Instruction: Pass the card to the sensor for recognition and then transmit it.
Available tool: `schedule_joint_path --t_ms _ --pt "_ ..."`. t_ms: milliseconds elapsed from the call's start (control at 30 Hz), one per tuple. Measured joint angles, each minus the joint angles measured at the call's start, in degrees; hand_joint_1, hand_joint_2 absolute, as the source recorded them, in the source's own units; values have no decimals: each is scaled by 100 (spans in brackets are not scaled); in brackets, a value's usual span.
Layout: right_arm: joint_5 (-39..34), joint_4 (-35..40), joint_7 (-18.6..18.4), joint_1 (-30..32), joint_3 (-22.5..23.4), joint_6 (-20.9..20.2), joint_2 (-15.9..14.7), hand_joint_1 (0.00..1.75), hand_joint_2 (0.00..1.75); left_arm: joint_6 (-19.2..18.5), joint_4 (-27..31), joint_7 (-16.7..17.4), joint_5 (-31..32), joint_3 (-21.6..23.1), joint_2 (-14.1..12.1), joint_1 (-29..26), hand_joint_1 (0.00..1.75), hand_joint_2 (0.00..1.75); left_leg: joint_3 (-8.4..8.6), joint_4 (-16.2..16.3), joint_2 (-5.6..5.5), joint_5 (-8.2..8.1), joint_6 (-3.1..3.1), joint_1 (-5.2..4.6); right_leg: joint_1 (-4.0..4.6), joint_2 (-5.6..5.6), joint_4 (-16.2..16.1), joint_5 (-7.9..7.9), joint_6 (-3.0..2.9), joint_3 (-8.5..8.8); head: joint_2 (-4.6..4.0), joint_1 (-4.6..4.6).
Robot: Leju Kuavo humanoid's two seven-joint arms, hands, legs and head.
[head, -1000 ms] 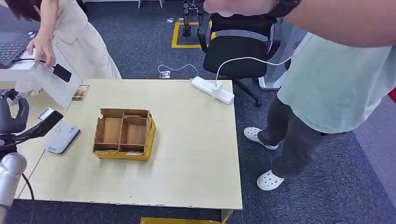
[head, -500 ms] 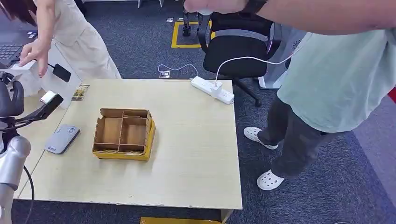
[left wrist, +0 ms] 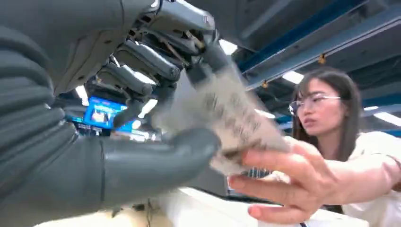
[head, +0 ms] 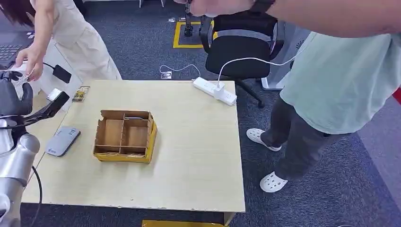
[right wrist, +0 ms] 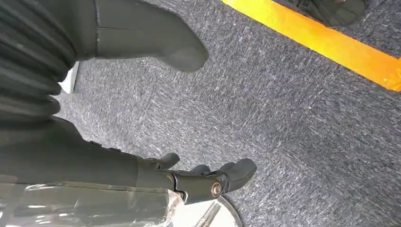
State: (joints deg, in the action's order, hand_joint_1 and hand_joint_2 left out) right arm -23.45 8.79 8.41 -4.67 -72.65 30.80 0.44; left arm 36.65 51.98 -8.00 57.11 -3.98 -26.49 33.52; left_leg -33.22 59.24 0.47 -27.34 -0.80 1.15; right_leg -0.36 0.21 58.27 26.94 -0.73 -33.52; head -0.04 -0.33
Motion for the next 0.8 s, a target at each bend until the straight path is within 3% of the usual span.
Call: schedule_joint_path --t_ms 100,167,333,433,567,700,800 --pt "-2 0 0 4 -2 0 4 0 0 -59 -2 -83 -126 0 13 1 0 175 0 0 2 0 0 0 0 1 0 0 0 -1 0 0" --pt "-4 0 0 8 -2 0 7 0 0 -384 -2 -175 -330 2 13 4 0 175 -1 0 1 0 0 0 0 1 0 0 0 -1 0 2" --pt "-65 0 11 11 -2 0 7 0 0 -2697 270 -649 -1541 153 -131 -229 0 175 -2 -1 14 0 0 1 0 13 1 -1 -1 -2 0 0" --pt "-101 -2 24 36 -2 0 2 0 0 -3660 783 -730 -2132 276 -414 -583 0 175 -6 -2 26 -1 0 1 1 22 3 -1 -2 -5 0 2" --pt "-182 -11 101 67 -2 2 -15 0 0 -5168 2118 -898 -3113 402 -1275 -1534 0 175 -9 -4 64 -14 -7 3 2 64 5 0 -2 -21 0 -7" --pt "-251 -30 118 76 17 0 -52 0 0 -5820 3464 -861 -3758 383 -2374 -2620 0 175 -18 -4 57 -18 -7 3 2 55 3 6 -1 -29 0 -4" --pt "-251 -37 114 73 18 -11 -59 0 0 -6070 4346 -767 -4032 319 -2984 -3175 0 175 -27 -4 33 -21 -1 3 3 23 0 10 2 -31 0 -2"
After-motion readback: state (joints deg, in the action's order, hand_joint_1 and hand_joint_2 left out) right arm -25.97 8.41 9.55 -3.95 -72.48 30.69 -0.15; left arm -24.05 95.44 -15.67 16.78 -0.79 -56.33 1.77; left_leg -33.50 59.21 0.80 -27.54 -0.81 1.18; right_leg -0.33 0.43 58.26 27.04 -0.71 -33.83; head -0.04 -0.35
